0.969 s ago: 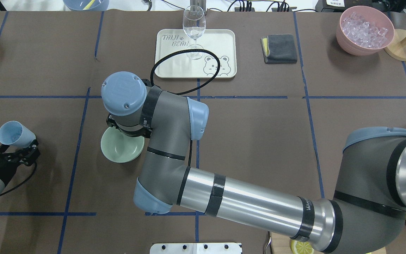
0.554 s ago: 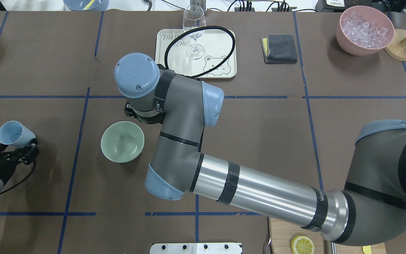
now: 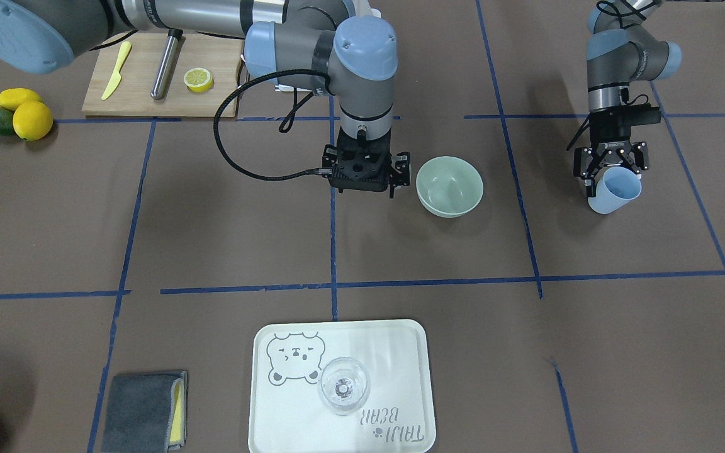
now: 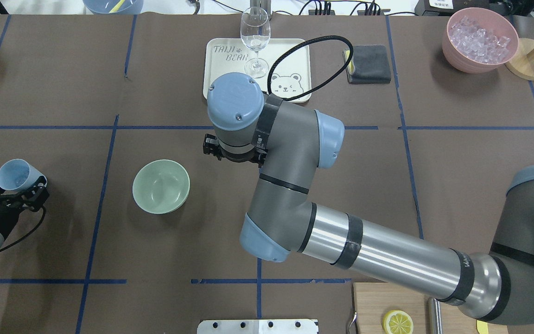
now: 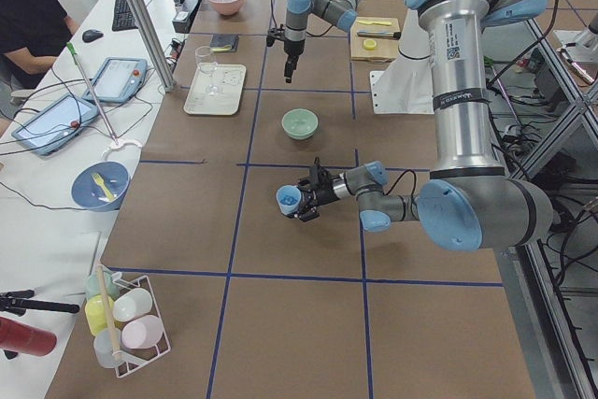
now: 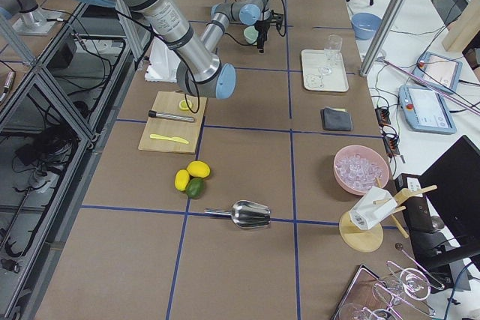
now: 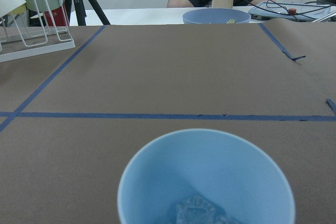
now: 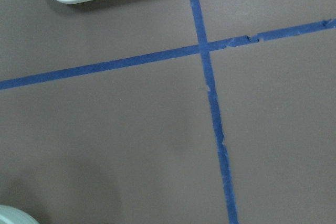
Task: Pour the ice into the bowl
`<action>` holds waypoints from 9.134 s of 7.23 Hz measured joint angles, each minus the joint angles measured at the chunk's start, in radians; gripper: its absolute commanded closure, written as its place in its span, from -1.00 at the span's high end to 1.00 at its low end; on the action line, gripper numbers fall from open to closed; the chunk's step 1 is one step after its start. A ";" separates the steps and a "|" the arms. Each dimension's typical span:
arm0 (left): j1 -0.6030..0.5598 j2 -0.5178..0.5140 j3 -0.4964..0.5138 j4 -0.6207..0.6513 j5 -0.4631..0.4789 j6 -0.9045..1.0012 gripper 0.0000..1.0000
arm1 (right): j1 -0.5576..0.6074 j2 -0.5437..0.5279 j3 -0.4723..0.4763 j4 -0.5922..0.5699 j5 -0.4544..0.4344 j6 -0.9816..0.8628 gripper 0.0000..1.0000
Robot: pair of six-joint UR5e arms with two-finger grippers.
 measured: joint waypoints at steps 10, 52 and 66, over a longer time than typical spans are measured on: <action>-0.070 -0.111 -0.126 0.001 0.079 0.330 -1.00 | 0.036 -0.278 0.327 -0.028 0.008 -0.047 1.00; 0.089 -0.327 -0.337 0.636 0.454 1.874 -1.00 | 0.105 -0.501 0.474 0.087 0.099 -0.098 1.00; -0.036 -0.078 -0.404 0.345 -0.049 0.692 -1.00 | -0.034 -0.386 0.446 0.087 0.001 0.052 1.00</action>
